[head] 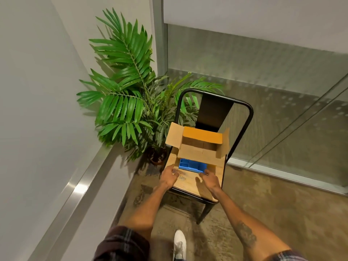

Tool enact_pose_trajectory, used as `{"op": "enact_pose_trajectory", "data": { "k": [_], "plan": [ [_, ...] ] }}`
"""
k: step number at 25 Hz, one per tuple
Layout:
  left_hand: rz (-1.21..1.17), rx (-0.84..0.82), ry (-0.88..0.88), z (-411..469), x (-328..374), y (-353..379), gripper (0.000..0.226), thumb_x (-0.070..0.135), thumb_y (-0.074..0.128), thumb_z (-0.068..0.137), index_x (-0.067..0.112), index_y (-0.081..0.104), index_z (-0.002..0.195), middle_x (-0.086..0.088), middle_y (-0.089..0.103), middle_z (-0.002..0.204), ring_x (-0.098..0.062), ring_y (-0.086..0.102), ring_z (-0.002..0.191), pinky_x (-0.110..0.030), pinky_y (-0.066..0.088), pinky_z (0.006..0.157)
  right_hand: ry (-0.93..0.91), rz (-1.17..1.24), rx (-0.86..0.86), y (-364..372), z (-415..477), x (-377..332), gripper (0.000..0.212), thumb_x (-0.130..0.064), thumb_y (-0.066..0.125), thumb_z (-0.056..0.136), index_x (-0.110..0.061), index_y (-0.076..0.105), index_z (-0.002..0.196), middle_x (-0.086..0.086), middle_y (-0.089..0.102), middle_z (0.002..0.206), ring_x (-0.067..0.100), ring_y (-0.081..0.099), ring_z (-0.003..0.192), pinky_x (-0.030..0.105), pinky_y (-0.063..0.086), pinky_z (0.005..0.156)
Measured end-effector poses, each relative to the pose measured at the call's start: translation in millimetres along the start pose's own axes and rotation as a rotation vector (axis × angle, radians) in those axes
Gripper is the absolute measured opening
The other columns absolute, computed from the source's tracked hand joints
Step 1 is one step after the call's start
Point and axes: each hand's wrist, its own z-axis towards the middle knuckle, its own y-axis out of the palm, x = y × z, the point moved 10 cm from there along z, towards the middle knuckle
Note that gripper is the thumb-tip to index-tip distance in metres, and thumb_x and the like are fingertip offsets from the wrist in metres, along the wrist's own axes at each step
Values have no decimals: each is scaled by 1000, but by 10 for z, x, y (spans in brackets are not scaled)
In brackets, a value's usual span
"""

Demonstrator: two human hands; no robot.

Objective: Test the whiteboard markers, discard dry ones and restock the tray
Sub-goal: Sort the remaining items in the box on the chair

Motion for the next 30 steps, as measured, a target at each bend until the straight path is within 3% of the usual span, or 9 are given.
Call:
{"op": "enact_pose_trajectory", "data": {
  "k": [4,8,11,15,19,22,24,27,30],
  "plan": [
    [-29,-53,-56,231,48,171,52,20,51,98,18,42,149,-14,65,124,-31,59,115,-27,44,90,21,59,-20,-24,120,7,25,-19,58,95,-15,56,119,6,61,117,24,56,100,39,46,92],
    [-90,-101,-137,358,39,353,54,24,56,95,16,43,147,-14,67,116,-31,64,104,-34,49,88,-6,113,-37,-2,227,-26,31,-14,61,91,-17,56,122,2,58,115,21,54,95,37,44,86],
    [-148,-99,-184,383,8,423,52,26,57,95,10,46,144,-14,61,131,-30,60,117,-35,47,98,-2,150,-42,7,287,-31,38,-13,60,91,-16,55,128,1,58,112,24,56,92,40,47,87],
    [-213,-84,-198,446,-39,454,51,27,58,95,11,49,143,-11,61,133,-28,58,121,-40,46,106,-12,206,11,-37,347,-2,38,-11,60,91,-13,54,128,2,53,122,10,52,84,24,44,69],
    [-275,-77,-202,370,-94,451,48,22,58,94,14,51,141,-12,62,131,-30,58,121,-46,46,107,-5,215,82,2,429,122,37,-15,58,92,-12,57,129,3,53,129,23,53,102,32,40,83],
    [-343,-17,-182,122,-98,284,46,13,55,95,16,52,141,-11,63,130,-29,58,120,-43,45,106,21,211,113,101,402,152,17,-14,57,91,-9,63,106,15,64,113,25,55,90,33,41,76],
    [-395,13,-179,-12,-222,188,47,10,56,95,18,52,141,-4,63,132,-24,58,121,-41,44,110,-15,187,116,236,362,99,10,-13,56,91,-10,61,100,17,65,114,25,56,93,35,45,81],
    [-442,114,-195,-86,-652,54,51,15,61,90,23,54,140,1,65,132,-18,61,120,-42,44,111,-99,125,51,570,260,-33,35,-10,54,94,-3,59,127,11,58,128,26,56,116,29,42,99],
    [-487,224,-220,-345,-1007,-183,48,7,60,89,18,59,136,2,66,130,-13,63,116,-35,45,109,-167,111,-7,923,90,-167,42,-9,53,94,-7,56,136,9,56,132,24,54,121,30,42,105]
  ]
}}
